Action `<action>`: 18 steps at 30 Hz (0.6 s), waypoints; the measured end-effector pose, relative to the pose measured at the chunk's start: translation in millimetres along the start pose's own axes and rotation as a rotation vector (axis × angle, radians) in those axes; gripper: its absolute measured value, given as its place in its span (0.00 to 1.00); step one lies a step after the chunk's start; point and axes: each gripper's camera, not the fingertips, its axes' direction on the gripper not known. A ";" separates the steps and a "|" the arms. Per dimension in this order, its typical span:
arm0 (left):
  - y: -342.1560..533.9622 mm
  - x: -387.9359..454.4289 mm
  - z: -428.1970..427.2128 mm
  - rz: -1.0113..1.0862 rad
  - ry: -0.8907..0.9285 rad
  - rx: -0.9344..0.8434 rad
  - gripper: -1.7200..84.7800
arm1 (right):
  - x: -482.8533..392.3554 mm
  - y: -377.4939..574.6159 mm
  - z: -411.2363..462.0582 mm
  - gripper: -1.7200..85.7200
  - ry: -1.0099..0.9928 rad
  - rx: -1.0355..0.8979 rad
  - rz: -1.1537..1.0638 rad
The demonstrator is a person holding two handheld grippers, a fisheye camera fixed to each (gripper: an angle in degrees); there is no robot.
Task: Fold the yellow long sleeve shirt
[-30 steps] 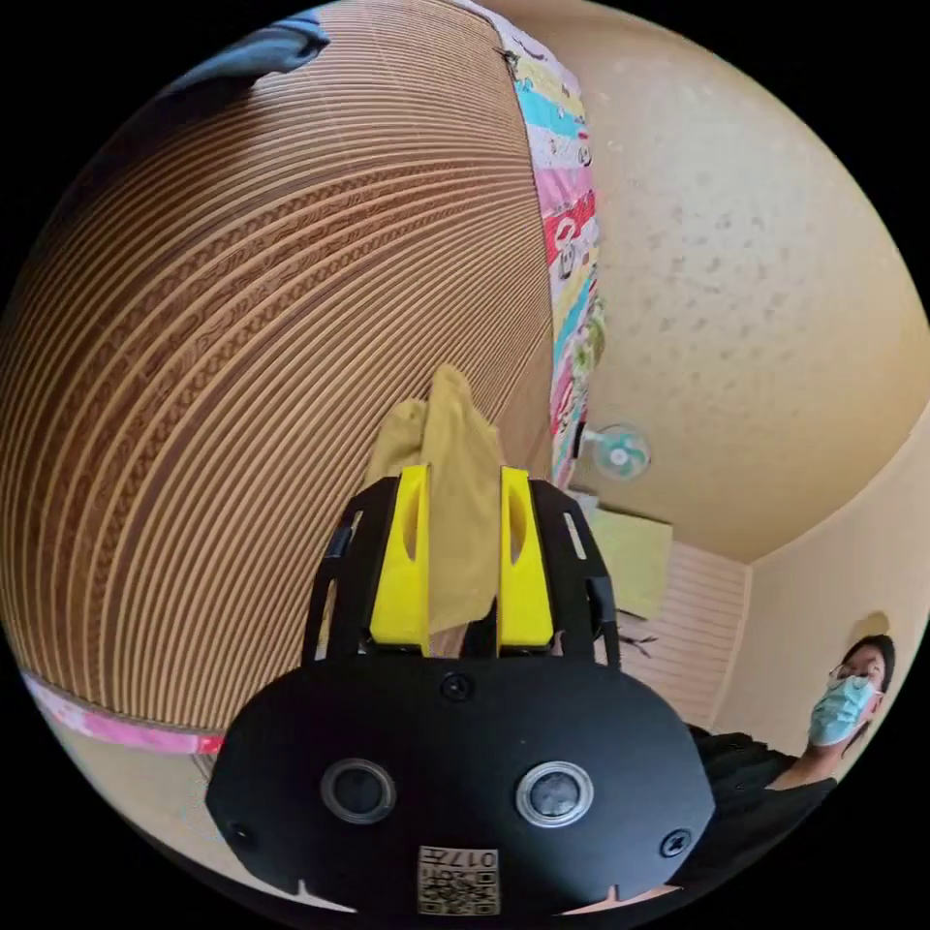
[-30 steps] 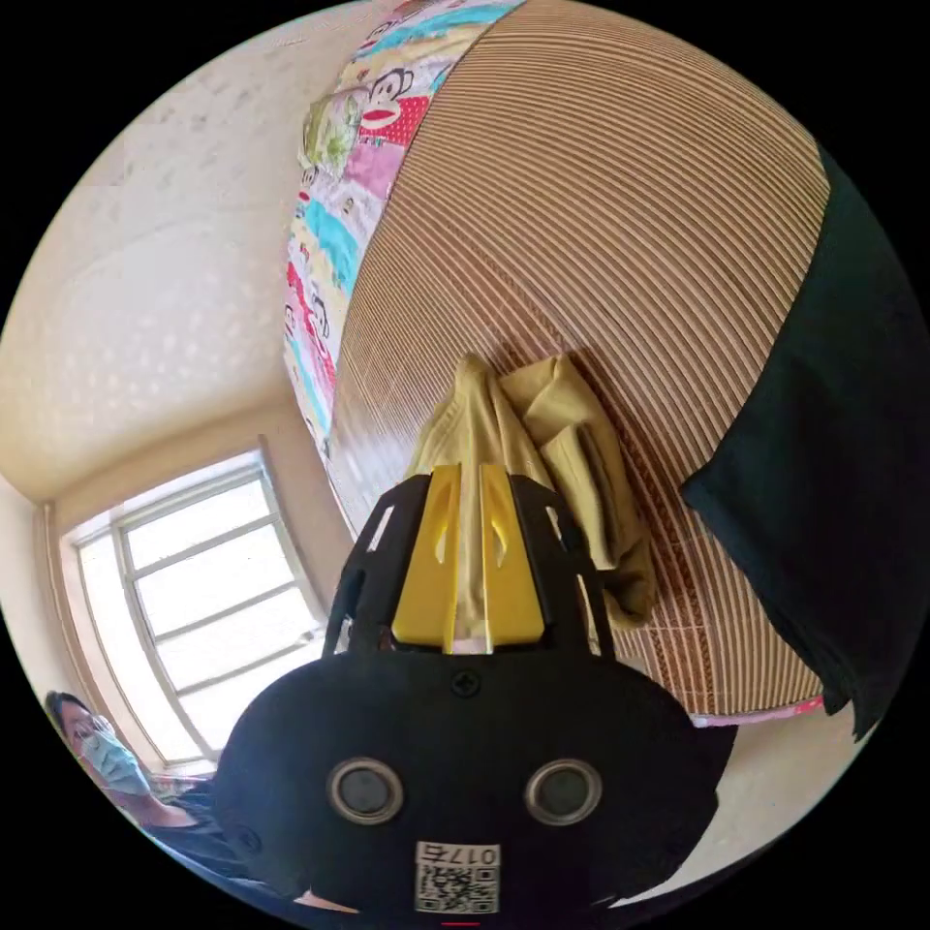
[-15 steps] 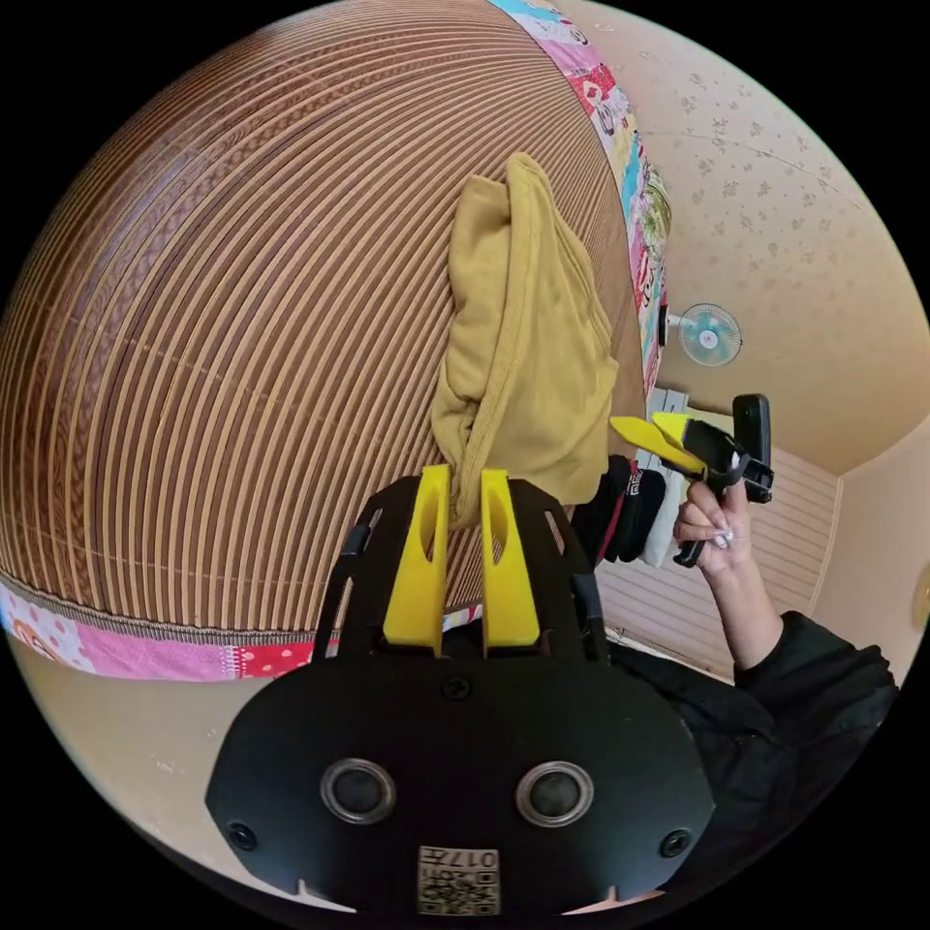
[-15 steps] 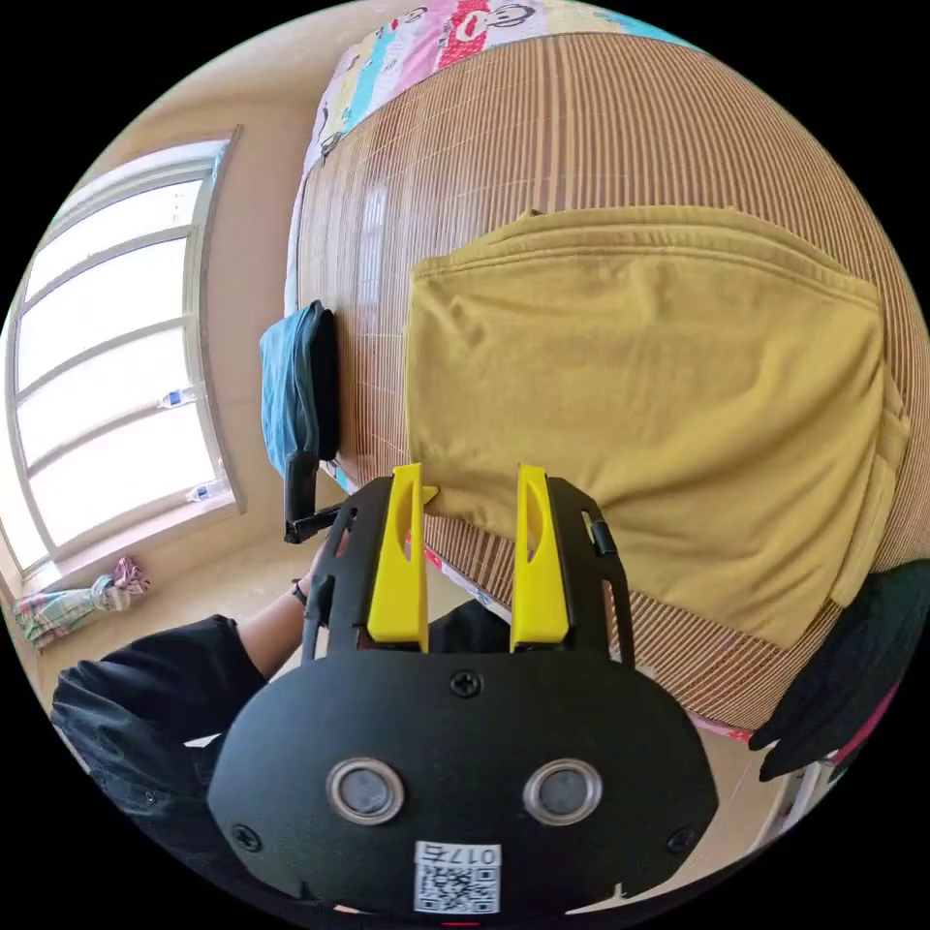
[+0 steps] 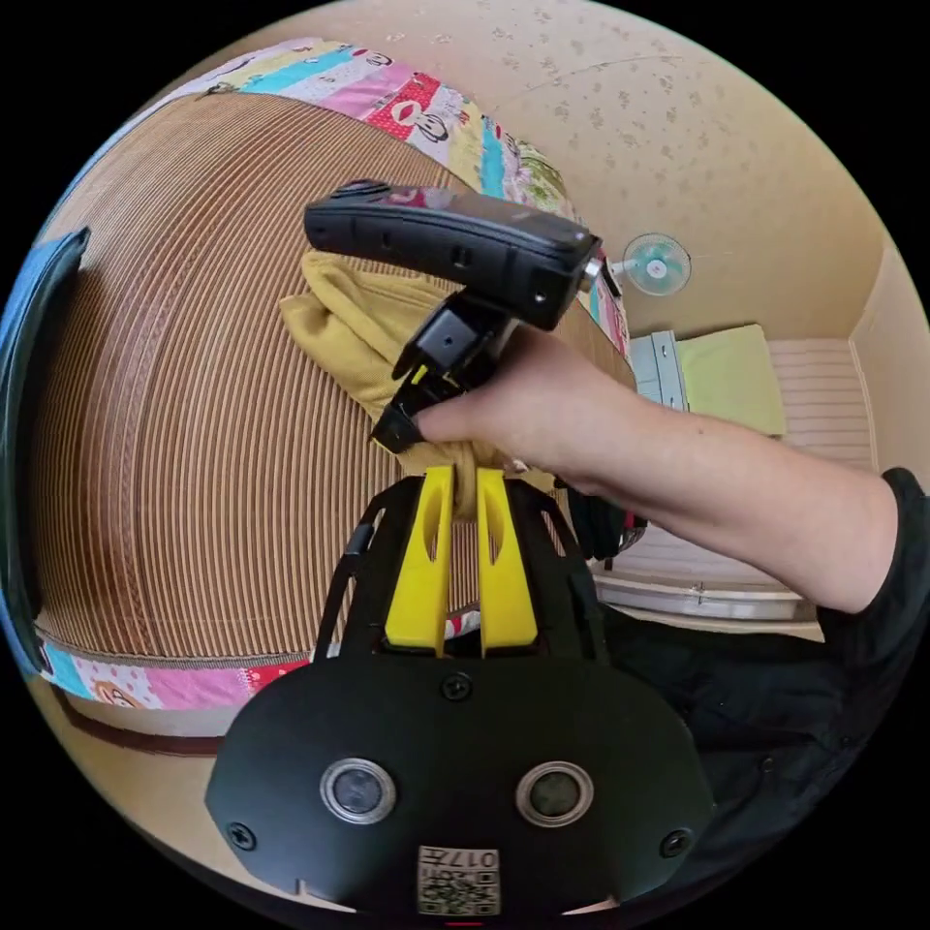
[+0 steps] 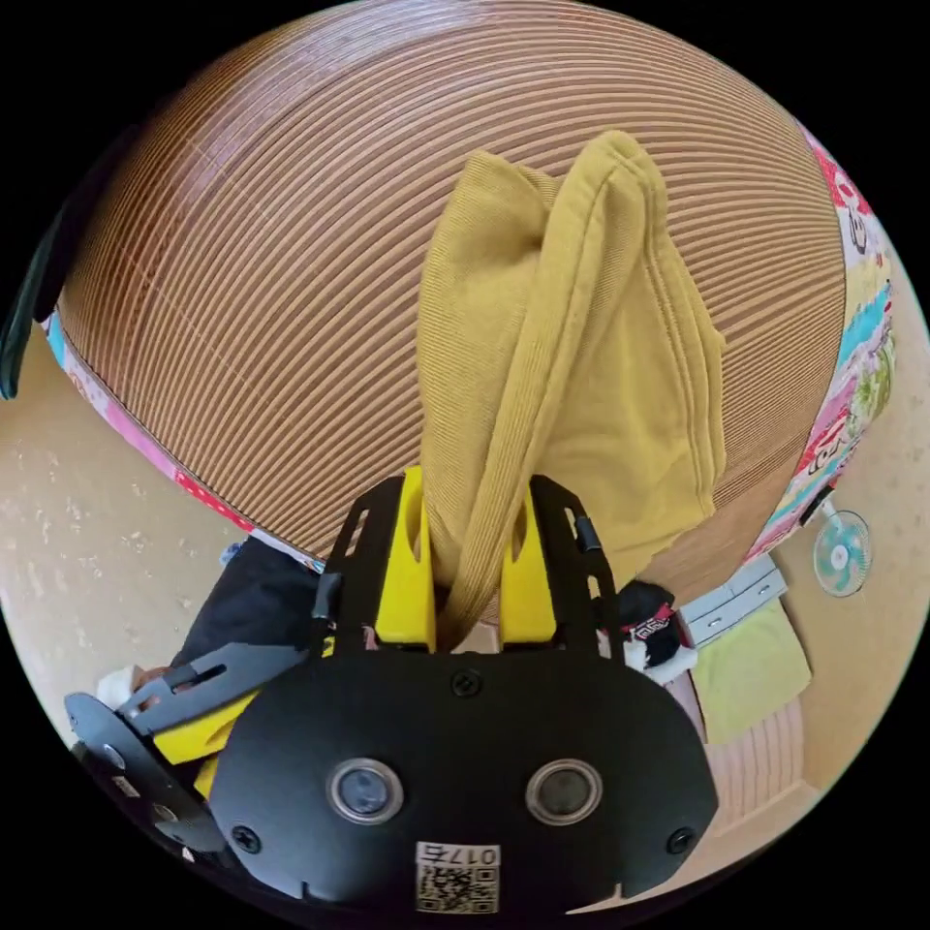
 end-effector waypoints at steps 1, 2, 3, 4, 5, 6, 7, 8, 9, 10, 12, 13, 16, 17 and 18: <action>0.3 2.7 -3.0 0.041 -0.008 -0.005 0.09 | 19.9 12.2 -1.9 0.14 -0.134 0.060 0.036; 2.3 6.1 -9.5 0.104 -0.028 -0.012 0.11 | 46.7 31.5 -3.4 0.14 -0.320 0.157 0.066; 5.1 5.2 -15.6 0.141 -0.023 -0.018 0.12 | 62.5 44.0 -2.3 0.14 -0.412 0.208 0.084; 6.3 3.1 -18.0 0.150 -0.010 -0.022 0.13 | 96.2 72.9 4.5 0.14 -0.597 0.306 0.112; 8.1 -4.2 -21.5 0.157 0.035 -0.035 0.13 | 131.3 106.1 16.2 0.13 -0.776 0.405 0.135; 8.7 -14.5 -22.4 0.146 0.087 -0.057 0.13 | 149.5 125.1 23.8 0.13 -0.862 0.461 0.144; 8.4 -20.2 -22.0 0.135 0.110 -0.070 0.13 | 182.4 163.0 40.4 0.13 -0.990 0.568 0.156; 7.3 -30.8 -20.3 0.112 0.142 -0.091 0.14 | 211.8 201.5 58.7 0.13 -1.061 0.660 0.167; 4.9 -39.8 -17.8 0.095 0.157 -0.109 0.14 | 225.3 220.4 68.6 0.14 -1.077 0.697 0.178; 3.0 -43.3 -16.0 0.089 0.159 -0.118 0.14 | 249.8 256.8 90.2 0.14 -1.078 0.746 0.216; -9.7 -51.5 -2.8 0.085 0.174 -0.169 0.15 | 281.9 305.0 128.4 0.14 -1.009 0.727 0.344; -14.0 -52.5 2.2 0.086 0.182 -0.184 0.15 | 300.1 333.4 156.8 0.15 -0.948 0.677 0.457; -38.6 -51.3 36.5 0.089 0.220 -0.258 0.17 | 326.7 404.2 232.1 0.16 -0.893 0.507 0.740; -49.1 -49.2 54.1 0.087 0.236 -0.293 0.17 | 325.2 432.3 256.8 0.16 -0.889 0.454 0.834; -59.3 -47.6 74.0 0.077 0.255 -0.327 0.18 | 322.0 445.6 268.0 0.16 -0.895 0.432 0.876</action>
